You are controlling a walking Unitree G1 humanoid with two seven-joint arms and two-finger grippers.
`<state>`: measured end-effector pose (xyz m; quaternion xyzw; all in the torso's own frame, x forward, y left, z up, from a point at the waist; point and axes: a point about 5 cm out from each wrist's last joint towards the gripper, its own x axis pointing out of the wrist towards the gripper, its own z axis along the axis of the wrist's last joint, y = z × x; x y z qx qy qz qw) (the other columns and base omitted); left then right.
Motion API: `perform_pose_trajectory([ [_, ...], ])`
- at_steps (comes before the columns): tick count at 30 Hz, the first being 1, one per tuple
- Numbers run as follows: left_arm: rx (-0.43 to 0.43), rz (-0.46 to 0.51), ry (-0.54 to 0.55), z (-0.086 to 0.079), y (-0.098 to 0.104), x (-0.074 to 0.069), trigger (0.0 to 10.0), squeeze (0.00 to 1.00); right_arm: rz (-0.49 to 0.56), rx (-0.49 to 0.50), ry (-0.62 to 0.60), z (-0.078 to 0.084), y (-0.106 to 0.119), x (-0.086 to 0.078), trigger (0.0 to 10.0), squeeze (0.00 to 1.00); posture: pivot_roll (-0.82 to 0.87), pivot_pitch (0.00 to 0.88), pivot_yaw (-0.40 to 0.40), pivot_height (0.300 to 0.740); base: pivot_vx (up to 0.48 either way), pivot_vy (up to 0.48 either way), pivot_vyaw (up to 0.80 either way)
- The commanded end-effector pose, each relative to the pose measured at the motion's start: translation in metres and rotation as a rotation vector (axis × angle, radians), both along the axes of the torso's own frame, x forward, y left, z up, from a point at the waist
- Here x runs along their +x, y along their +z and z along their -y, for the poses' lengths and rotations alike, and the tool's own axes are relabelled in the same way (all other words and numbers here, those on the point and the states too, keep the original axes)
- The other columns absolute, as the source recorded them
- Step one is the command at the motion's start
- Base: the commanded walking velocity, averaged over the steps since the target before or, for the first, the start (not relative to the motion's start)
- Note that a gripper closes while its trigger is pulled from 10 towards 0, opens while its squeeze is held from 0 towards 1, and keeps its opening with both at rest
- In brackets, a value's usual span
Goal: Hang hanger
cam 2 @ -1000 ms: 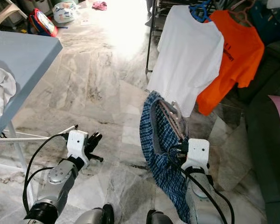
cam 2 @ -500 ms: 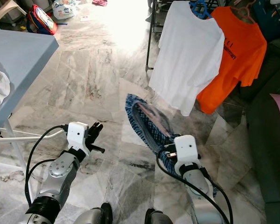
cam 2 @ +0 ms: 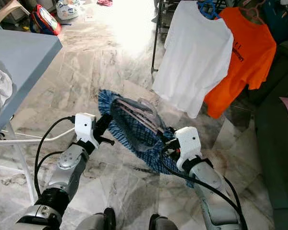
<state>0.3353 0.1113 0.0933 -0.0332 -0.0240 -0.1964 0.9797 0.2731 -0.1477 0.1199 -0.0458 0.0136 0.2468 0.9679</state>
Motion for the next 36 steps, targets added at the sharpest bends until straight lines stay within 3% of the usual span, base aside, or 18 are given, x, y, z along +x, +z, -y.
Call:
perform_pose_trajectory([
  [1,-0.028,-0.017,0.007,0.000,-0.003,-0.001,10.0,0.19,0.008,-0.002,0.051,-0.004,0.004,-0.005,10.0,0.00,-0.03,0.219,-0.010,0.740,0.000,0.000,0.00],
  [2,-0.039,-0.015,0.005,0.000,-0.003,-0.001,10.0,0.19,0.007,-0.008,0.057,-0.004,0.004,-0.005,10.0,0.00,-0.03,0.219,-0.011,0.740,0.000,0.000,0.00],
  [3,-0.054,-0.002,0.000,0.001,-0.001,-0.001,10.0,1.00,0.007,-0.019,0.045,-0.002,0.003,-0.005,10.0,0.00,-0.03,0.218,-0.013,0.740,0.000,0.000,0.00],
  [11,-0.054,0.020,0.010,0.000,-0.001,-0.003,10.0,1.00,-0.002,-0.039,0.036,0.000,0.004,0.000,10.0,0.00,-0.04,0.214,-0.019,0.740,0.000,0.000,0.00],
  [14,-0.017,0.065,0.015,-0.002,0.002,-0.005,10.0,1.00,-0.001,-0.051,0.028,-0.001,0.004,0.004,10.0,0.00,-0.04,0.212,-0.021,0.740,0.000,0.000,0.00],
  [18,-0.013,0.047,0.011,0.000,-0.003,-0.006,10.0,1.00,0.004,-0.051,0.046,-0.005,0.006,0.006,10.0,0.00,-0.04,0.211,-0.024,0.740,0.000,0.000,0.00],
  [23,0.026,0.033,0.059,0.000,-0.005,-0.004,10.0,1.00,-0.013,-0.030,0.138,-0.017,0.009,0.000,10.0,0.00,-0.04,0.209,-0.028,0.740,0.000,0.000,0.00],
  [27,0.056,0.037,0.093,-0.005,-0.004,-0.001,10.0,1.00,-0.035,-0.044,0.156,-0.014,0.005,-0.005,10.0,0.00,-0.04,0.206,-0.027,0.740,0.000,0.000,0.00],
  [28,0.069,0.038,0.097,-0.006,-0.004,0.000,10.0,0.00,-0.039,-0.047,0.157,-0.013,0.004,-0.007,10.0,0.00,-0.04,0.206,-0.026,0.740,0.000,0.000,0.00],
  [30,0.083,0.037,0.107,-0.009,-0.005,0.000,10.0,0.00,-0.044,-0.049,0.158,-0.011,0.004,-0.008,10.0,0.00,-0.04,0.205,-0.025,0.740,0.000,0.000,0.00],
  [32,0.082,0.037,0.119,-0.012,-0.004,0.002,0.0,0.00,-0.050,-0.055,0.153,-0.007,0.004,-0.009,10.0,0.00,-0.05,0.204,-0.022,0.740,0.000,0.000,0.00],
  [36,0.098,0.037,0.143,-0.016,-0.004,0.004,0.0,0.00,-0.060,-0.066,0.148,-0.002,0.004,-0.011,10.0,0.00,-0.05,0.203,-0.024,0.740,0.000,0.000,0.00],
])
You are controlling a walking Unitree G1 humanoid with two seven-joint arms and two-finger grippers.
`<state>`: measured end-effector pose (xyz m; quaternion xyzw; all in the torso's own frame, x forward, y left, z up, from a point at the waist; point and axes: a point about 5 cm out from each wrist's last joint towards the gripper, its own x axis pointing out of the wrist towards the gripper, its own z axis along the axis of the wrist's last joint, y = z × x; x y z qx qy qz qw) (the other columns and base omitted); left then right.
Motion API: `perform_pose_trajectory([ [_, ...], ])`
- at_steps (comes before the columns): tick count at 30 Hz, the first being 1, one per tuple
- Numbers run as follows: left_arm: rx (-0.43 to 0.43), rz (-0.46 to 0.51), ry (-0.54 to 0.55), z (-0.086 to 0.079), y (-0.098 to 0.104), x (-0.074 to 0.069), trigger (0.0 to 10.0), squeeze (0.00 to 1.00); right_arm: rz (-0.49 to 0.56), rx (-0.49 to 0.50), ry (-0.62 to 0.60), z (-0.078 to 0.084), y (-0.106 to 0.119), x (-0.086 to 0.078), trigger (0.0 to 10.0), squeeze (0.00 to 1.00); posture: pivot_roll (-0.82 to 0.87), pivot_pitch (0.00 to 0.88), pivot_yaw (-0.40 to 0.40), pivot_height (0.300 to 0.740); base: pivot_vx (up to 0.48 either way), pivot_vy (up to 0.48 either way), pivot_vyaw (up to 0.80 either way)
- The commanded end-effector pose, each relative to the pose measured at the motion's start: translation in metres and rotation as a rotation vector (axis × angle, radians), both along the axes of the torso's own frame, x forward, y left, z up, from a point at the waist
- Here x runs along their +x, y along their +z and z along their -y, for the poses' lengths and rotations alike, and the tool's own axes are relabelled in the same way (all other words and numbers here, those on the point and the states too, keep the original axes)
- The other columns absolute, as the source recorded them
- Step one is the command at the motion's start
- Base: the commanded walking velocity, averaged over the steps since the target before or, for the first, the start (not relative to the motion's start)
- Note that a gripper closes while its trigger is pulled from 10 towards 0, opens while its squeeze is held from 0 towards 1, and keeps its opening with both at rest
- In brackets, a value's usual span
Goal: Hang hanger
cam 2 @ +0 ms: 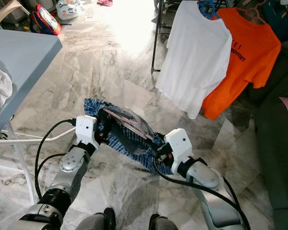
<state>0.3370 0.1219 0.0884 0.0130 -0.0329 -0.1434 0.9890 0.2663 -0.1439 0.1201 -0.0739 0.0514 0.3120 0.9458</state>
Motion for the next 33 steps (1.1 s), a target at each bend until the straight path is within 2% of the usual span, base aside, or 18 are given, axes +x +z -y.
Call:
perform_pose_trajectory([
  [1,0.016,0.007,0.044,-0.007,0.001,0.003,0.0,0.00,0.003,0.002,0.014,0.002,0.003,-0.004,10.0,0.00,-0.05,0.202,-0.025,0.740,0.000,0.000,0.00],
  [4,0.047,0.007,0.083,-0.012,0.002,0.004,0.0,0.00,0.003,-0.025,0.019,0.006,0.003,-0.005,10.0,0.00,-0.05,0.201,-0.025,0.740,0.000,0.000,0.00],
  [13,0.064,0.002,0.125,-0.024,0.001,0.006,0.0,0.00,0.001,-0.083,-0.020,0.027,0.004,-0.003,10.0,0.00,-0.05,0.201,-0.024,0.740,0.000,0.000,0.00],
  [17,0.071,0.002,0.136,-0.026,0.002,0.007,0.0,0.00,-0.004,-0.134,-0.018,0.036,0.002,-0.003,10.0,0.00,-0.04,0.199,-0.022,0.740,0.000,0.000,0.00],
  [20,0.074,0.003,0.141,-0.028,0.003,0.008,0.0,0.00,-0.015,-0.179,-0.015,0.046,0.001,-0.004,10.0,0.00,-0.04,0.199,-0.021,0.740,0.000,0.000,0.00],
  [21,0.076,0.004,0.142,-0.029,0.003,0.008,0.0,0.00,-0.022,-0.221,-0.007,0.053,0.000,-0.005,10.0,0.00,-0.04,0.198,-0.020,0.740,0.000,0.000,0.00],
  [28,0.073,-0.002,0.124,-0.027,0.002,0.008,0.0,0.00,-0.022,-0.304,-0.021,0.069,0.000,-0.005,10.0,0.00,-0.05,0.202,-0.017,0.740,0.000,0.000,0.00],
  [30,0.063,-0.022,0.100,-0.023,-0.001,0.007,0.0,0.00,-0.032,-0.370,0.004,0.075,-0.001,-0.008,10.0,0.00,-0.05,0.205,-0.015,0.740,0.000,0.000,0.00],
  [33,0.046,-0.058,0.071,-0.019,-0.005,0.006,0.0,0.00,-0.028,-0.365,0.050,0.077,0.003,-0.012,10.0,0.00,-0.05,0.205,-0.012,0.740,0.000,0.000,0.00],
])
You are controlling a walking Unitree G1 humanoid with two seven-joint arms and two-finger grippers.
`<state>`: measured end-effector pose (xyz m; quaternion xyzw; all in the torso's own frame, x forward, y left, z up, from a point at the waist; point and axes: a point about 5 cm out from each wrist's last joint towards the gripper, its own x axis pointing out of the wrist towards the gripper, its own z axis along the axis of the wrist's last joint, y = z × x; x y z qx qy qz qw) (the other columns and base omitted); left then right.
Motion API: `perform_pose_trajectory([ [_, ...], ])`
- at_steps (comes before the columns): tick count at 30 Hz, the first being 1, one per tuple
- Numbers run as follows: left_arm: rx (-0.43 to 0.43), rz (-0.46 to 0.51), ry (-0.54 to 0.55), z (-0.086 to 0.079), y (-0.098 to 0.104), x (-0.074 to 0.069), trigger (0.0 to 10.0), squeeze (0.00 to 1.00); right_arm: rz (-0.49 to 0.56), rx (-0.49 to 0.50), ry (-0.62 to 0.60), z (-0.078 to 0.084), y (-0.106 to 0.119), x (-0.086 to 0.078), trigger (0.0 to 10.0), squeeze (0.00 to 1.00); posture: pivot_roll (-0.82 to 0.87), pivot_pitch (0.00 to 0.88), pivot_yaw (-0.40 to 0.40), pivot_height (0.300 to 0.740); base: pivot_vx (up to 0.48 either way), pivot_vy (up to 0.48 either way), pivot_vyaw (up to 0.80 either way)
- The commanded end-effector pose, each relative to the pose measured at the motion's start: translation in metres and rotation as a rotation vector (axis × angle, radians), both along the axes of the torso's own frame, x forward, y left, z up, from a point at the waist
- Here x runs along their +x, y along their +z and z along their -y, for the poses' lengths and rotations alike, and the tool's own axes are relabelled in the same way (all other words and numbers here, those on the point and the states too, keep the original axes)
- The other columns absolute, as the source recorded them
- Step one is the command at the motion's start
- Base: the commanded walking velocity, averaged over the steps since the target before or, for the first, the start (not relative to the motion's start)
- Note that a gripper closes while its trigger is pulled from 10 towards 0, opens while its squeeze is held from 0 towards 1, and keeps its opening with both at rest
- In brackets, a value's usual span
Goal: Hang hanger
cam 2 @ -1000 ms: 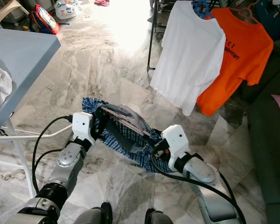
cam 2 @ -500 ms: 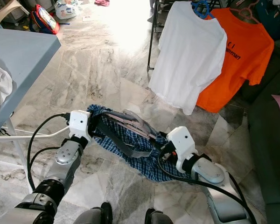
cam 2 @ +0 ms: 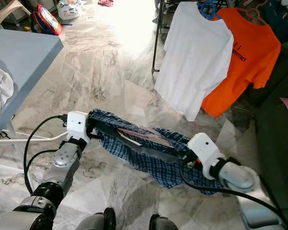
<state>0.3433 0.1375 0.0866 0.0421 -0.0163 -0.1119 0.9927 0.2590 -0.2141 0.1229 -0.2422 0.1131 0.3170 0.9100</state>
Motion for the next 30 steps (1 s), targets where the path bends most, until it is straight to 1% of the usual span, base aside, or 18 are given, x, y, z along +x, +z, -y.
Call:
perform_pose_trajectory([
  [1,-0.016,-0.033,0.007,-0.004,-0.004,0.000,0.0,0.00,-0.014,-0.002,0.008,0.007,0.000,-0.005,10.0,0.00,-0.05,0.205,-0.012,0.740,0.000,0.000,0.00],
  [5,-0.032,-0.093,-0.044,0.002,-0.013,-0.003,0.0,0.00,0.007,0.176,0.055,0.014,0.030,-0.011,10.0,0.00,-0.05,0.207,-0.009,0.740,0.000,0.000,0.00],
  [7,-0.037,-0.109,-0.061,0.004,-0.016,-0.005,0.0,0.00,0.023,0.232,0.071,0.015,0.042,-0.012,10.0,0.00,-0.06,0.207,-0.008,0.740,0.000,0.000,0.00],
  [8,-0.047,-0.131,-0.086,0.008,-0.020,-0.007,0.0,0.00,0.036,0.287,0.086,0.017,0.053,-0.012,10.0,0.00,-0.06,0.208,-0.008,0.740,0.000,0.000,0.00],
  [11,-0.054,-0.155,-0.122,0.015,-0.025,-0.011,0.0,0.00,0.047,0.329,0.105,0.019,0.061,-0.013,10.0,0.00,-0.06,0.209,-0.007,0.740,0.000,0.000,0.00],
  [16,-0.073,-0.170,-0.153,0.021,-0.029,-0.014,0.0,0.00,0.040,0.362,0.095,0.018,0.060,-0.013,10.0,0.00,-0.06,0.209,-0.010,0.740,0.000,0.000,0.00],
  [18,-0.092,-0.174,-0.173,0.024,-0.030,-0.016,0.0,0.00,0.009,0.378,0.121,0.010,0.056,-0.016,10.0,0.00,-0.06,0.210,-0.011,0.740,0.000,0.000,0.00],
  [21,-0.094,-0.175,-0.171,0.023,-0.030,-0.016,0.0,0.00,-0.014,0.377,0.140,0.005,0.052,-0.018,10.0,0.00,-0.06,0.211,-0.011,0.740,0.000,0.000,0.00],
  [22,-0.085,-0.170,-0.158,0.021,-0.030,-0.015,0.0,0.00,-0.028,0.363,0.148,0.004,0.050,-0.019,10.0,0.00,-0.06,0.211,-0.012,0.740,0.000,0.000,0.00],
  [23,-0.068,-0.155,-0.107,0.013,-0.026,-0.012,0.0,0.00,-0.078,0.272,0.171,0.004,0.040,-0.023,10.0,0.00,-0.06,0.213,-0.013,0.740,0.000,0.000,0.00],
  [24,-0.063,-0.150,-0.092,0.010,-0.025,-0.010,0.0,0.00,-0.093,0.240,0.178,0.004,0.037,-0.025,10.0,0.00,-0.06,0.213,-0.013,0.740,0.000,0.000,0.00],
  [25,-0.054,-0.133,-0.067,0.004,-0.019,-0.006,0.0,0.00,-0.118,0.126,0.169,0.010,0.027,-0.026,10.0,0.00,-0.05,0.214,-0.014,0.740,0.000,0.000,0.00],
  [26,-0.054,-0.133,-0.067,0.004,-0.019,-0.006,0.0,0.00,-0.118,0.126,0.169,0.010,0.027,-0.026,10.0,0.00,-0.05,0.214,-0.014,0.740,0.000,0.000,0.00],
  [28,-0.050,-0.114,-0.063,0.000,-0.012,-0.002,0.0,0.00,-0.136,-0.043,0.136,0.019,0.013,-0.023,10.0,0.00,-0.05,0.216,-0.015,0.740,0.000,0.000,0.00],
  [29,-0.050,-0.111,-0.064,0.000,-0.012,-0.001,0.0,0.00,-0.135,-0.061,0.133,0.019,0.012,-0.023,10.0,0.00,-0.05,0.216,-0.015,0.740,0.000,0.000,0.00],
  [30,-0.044,-0.106,-0.068,0.001,-0.011,-0.001,0.0,0.00,-0.130,-0.107,0.112,0.021,0.007,-0.019,10.0,0.00,-0.05,0.216,-0.015,0.740,0.000,0.000,0.00],
])
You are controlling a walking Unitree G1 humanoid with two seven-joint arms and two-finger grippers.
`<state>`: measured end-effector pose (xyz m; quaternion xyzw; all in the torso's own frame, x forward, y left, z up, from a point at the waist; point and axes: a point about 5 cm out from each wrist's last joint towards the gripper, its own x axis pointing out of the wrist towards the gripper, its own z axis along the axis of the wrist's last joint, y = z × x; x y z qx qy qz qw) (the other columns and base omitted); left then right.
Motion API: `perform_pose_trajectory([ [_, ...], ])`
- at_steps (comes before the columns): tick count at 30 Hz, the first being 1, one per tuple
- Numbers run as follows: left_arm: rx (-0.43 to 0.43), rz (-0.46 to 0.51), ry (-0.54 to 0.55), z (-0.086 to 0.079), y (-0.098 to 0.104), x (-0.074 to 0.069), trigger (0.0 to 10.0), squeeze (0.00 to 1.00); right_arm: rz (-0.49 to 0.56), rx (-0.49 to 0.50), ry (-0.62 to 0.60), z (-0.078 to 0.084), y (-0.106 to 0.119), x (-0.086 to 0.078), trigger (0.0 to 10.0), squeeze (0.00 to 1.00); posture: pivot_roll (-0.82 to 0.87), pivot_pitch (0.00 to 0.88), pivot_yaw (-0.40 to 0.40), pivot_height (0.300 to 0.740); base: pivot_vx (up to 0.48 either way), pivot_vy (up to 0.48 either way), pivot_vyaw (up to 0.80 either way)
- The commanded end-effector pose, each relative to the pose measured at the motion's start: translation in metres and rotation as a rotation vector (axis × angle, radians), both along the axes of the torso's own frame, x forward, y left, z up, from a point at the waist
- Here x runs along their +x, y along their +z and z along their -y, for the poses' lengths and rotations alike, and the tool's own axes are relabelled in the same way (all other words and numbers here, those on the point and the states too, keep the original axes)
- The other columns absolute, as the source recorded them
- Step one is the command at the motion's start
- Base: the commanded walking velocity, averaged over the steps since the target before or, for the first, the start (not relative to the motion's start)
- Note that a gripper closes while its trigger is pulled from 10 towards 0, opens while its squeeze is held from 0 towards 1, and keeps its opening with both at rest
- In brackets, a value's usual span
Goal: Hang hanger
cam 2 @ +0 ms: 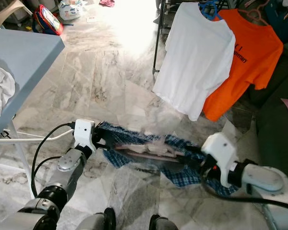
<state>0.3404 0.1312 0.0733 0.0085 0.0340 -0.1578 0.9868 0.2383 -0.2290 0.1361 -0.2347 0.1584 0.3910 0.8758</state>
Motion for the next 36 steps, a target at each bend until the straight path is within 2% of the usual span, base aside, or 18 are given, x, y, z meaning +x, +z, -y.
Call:
perform_pose_trajectory([
  [1,0.014,0.009,0.016,-0.005,0.003,0.002,0.0,0.00,0.020,-0.131,-0.029,0.006,-0.010,0.004,10.0,0.00,-0.05,0.217,-0.015,0.740,0.000,0.000,0.00],
  [3,0.018,0.018,0.004,-0.001,0.004,0.002,0.0,0.00,0.064,-0.180,-0.081,0.003,-0.018,0.012,10.0,0.00,-0.04,0.217,-0.014,0.740,0.000,0.000,0.00],
  [6,0.025,0.018,-0.014,0.004,0.002,0.000,0.0,0.00,0.113,-0.179,-0.130,-0.005,-0.023,0.019,10.0,0.00,-0.04,0.217,-0.010,0.740,0.000,0.000,0.00],
  [11,0.084,0.002,-0.029,0.003,-0.005,-0.005,0.0,0.00,0.125,-0.202,-0.094,-0.009,-0.024,0.016,10.0,0.00,-0.03,0.218,-0.001,0.740,0.000,0.000,0.00],
  [15,0.117,-0.034,0.003,-0.010,-0.009,-0.005,0.0,0.00,0.138,-0.254,-0.077,0.008,-0.012,0.010,10.0,0.00,-0.04,0.220,0.004,0.740,0.000,0.000,0.00],
  [22,0.139,-0.049,0.016,-0.015,-0.009,-0.002,0.0,0.00,0.097,-0.151,-0.020,0.022,0.016,-0.008,10.0,0.00,-0.05,0.219,0.009,0.740,0.000,0.000,0.00],
  [23,0.140,-0.054,0.015,-0.013,-0.009,-0.002,0.0,0.00,0.114,-0.140,-0.043,0.033,0.030,-0.009,10.0,0.00,-0.06,0.217,0.011,0.740,0.000,0.000,0.00],
  [25,0.140,-0.056,0.014,-0.013,-0.010,-0.002,0.0,0.00,0.119,-0.139,-0.048,0.036,0.033,-0.010,10.0,0.00,-0.06,0.217,0.011,0.740,0.000,0.000,0.00],
  [28,0.143,-0.073,-0.002,-0.009,-0.014,-0.005,0.0,0.00,0.183,-0.132,-0.111,0.051,0.052,-0.006,10.0,0.00,-0.07,0.216,0.014,0.740,0.000,0.000,0.00],
  [31,0.145,-0.097,-0.022,-0.005,-0.019,-0.007,0.0,0.00,0.249,-0.151,-0.154,0.059,0.066,-0.001,10.0,0.00,-0.07,0.217,0.014,0.740,0.000,0.000,0.00],
  [36,0.135,-0.104,-0.049,0.003,-0.021,-0.009,0.0,0.00,0.290,-0.239,-0.175,0.056,0.062,0.008,10.0,0.00,-0.07,0.218,0.016,0.740,0.000,0.000,0.00],
])
